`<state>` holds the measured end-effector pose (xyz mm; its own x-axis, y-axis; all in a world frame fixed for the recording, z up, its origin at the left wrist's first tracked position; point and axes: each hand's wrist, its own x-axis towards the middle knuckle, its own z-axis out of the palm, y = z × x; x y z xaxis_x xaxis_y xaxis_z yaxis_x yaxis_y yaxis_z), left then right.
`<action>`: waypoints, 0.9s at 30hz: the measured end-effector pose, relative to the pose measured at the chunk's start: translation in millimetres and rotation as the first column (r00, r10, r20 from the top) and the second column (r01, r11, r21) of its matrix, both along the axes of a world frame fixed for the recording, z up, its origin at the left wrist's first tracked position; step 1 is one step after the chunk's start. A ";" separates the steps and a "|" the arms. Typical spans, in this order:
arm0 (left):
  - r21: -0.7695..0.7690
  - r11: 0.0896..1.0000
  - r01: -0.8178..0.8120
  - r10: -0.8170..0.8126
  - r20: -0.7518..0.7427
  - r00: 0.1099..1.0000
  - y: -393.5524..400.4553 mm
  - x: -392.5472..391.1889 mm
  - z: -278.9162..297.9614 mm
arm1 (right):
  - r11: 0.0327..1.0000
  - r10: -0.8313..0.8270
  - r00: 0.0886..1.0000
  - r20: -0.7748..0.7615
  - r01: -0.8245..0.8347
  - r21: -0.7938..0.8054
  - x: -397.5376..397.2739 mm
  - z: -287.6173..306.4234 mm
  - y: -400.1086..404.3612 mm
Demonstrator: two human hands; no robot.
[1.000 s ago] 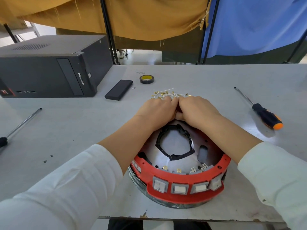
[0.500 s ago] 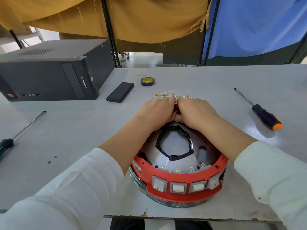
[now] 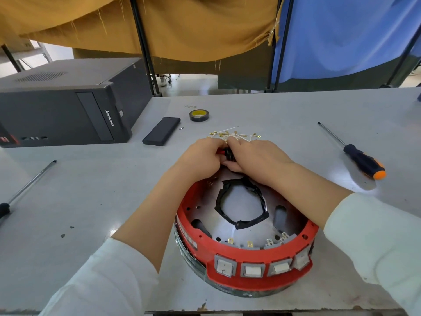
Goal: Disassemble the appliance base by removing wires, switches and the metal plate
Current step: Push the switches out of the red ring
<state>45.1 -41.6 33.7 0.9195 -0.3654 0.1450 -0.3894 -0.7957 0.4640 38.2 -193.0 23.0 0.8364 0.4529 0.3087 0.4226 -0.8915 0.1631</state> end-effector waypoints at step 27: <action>0.067 0.998 -0.010 0.006 0.061 0.998 -1.5 -1.5 -2.6 | 0.993 -0.003 0.995 -0.102 0.015 0.118 2.9 4.2 -3.9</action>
<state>43.6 -43.1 31.1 0.9126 -0.3690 0.1761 -0.4089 -0.8275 0.3847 41.1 -197.0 27.2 0.8699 0.4107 0.2732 0.4236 -0.9058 0.0131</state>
